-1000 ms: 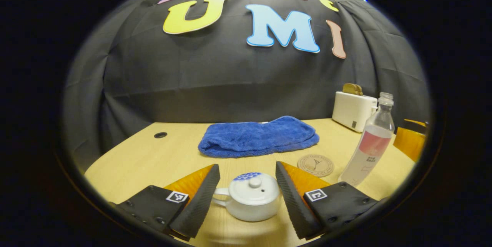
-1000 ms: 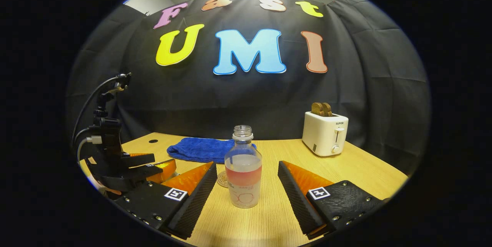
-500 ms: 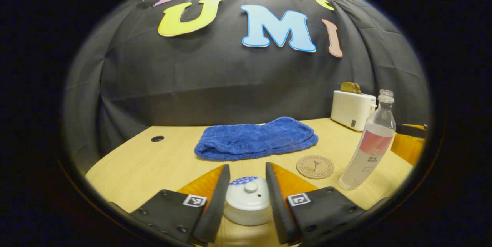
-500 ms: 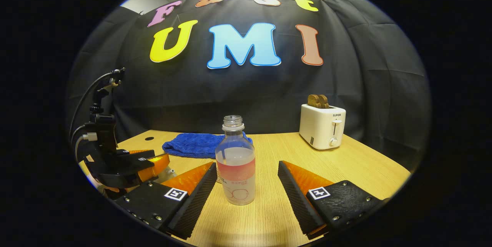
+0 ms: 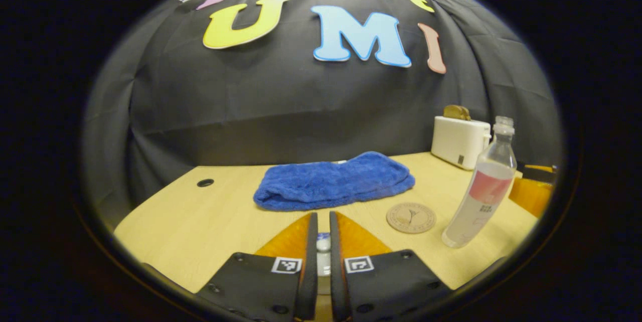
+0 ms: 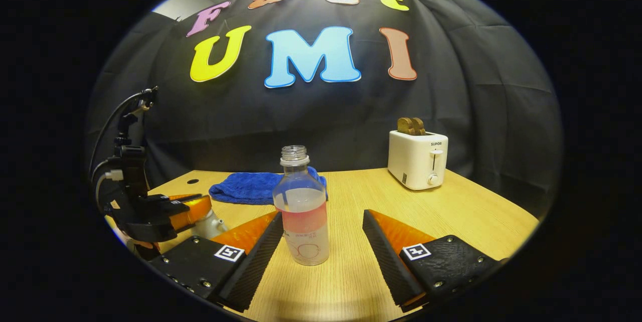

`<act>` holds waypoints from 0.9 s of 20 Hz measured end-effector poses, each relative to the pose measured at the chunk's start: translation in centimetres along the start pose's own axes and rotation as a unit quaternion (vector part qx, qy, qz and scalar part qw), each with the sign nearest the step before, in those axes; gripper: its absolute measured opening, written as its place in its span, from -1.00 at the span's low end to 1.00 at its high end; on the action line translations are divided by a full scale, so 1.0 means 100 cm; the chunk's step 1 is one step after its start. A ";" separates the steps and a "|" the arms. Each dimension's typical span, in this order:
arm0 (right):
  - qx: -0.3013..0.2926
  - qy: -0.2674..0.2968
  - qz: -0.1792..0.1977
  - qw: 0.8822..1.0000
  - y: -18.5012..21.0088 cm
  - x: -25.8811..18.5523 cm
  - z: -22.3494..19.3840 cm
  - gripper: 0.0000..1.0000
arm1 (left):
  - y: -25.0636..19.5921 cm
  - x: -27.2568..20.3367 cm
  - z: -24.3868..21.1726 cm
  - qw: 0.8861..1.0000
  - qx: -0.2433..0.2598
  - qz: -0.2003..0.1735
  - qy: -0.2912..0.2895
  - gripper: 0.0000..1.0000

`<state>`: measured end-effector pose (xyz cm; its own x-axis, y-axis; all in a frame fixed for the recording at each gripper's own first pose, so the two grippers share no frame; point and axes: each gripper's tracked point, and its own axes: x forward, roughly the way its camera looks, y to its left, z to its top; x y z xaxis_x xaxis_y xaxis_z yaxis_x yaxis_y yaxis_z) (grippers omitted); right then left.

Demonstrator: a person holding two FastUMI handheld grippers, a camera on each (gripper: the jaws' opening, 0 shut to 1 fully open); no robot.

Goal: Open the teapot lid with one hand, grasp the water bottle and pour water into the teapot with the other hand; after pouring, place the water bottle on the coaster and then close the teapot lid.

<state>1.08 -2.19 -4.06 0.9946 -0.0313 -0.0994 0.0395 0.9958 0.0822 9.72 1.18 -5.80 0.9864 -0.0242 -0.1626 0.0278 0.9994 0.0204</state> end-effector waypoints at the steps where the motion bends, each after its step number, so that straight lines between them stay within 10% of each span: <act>1: 0.001 0.000 -0.001 1.000 -0.001 0.000 0.000 0.97 | 0.000 0.000 -0.001 1.000 0.003 0.000 0.001 -0.63; 18: 0.003 0.012 0.014 1.000 0.006 0.005 -0.007 0.96 | 0.008 -0.017 0.040 0.999 -0.009 -0.004 -0.045 -0.82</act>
<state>1.58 -1.54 -4.77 0.9928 -0.0006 -0.1202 0.0116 0.9958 0.0911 8.75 1.92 -1.53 0.9967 -0.0331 -0.0742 0.0333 0.9994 0.0024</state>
